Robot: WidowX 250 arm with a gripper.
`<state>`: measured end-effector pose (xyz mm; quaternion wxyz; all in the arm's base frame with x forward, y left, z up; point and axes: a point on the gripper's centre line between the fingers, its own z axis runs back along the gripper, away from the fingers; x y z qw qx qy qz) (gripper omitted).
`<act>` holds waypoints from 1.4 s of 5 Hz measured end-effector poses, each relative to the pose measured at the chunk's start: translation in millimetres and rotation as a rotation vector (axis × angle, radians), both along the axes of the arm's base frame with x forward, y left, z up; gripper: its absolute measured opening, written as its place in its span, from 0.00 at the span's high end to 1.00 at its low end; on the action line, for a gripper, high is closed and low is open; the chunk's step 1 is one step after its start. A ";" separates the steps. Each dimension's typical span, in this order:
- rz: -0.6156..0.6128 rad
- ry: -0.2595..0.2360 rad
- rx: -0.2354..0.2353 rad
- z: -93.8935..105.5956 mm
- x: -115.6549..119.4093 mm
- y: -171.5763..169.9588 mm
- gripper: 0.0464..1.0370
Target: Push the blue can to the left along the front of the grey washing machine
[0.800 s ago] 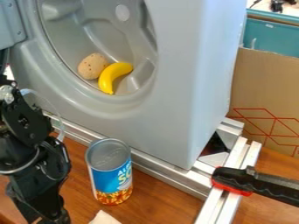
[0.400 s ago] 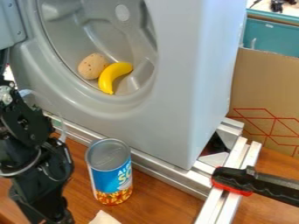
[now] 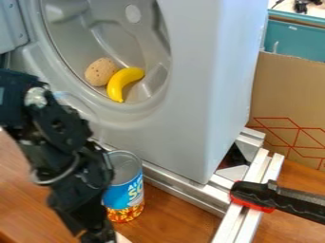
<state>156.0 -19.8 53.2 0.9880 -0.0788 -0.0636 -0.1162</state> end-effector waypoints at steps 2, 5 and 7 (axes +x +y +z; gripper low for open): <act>0.005 0.044 0.007 -6.3 36.5 -23.5 0.04; 0.040 0.101 0.047 -8.5 68.8 -25.6 0.04; 0.095 0.095 0.046 -13.1 86.4 -6.3 0.04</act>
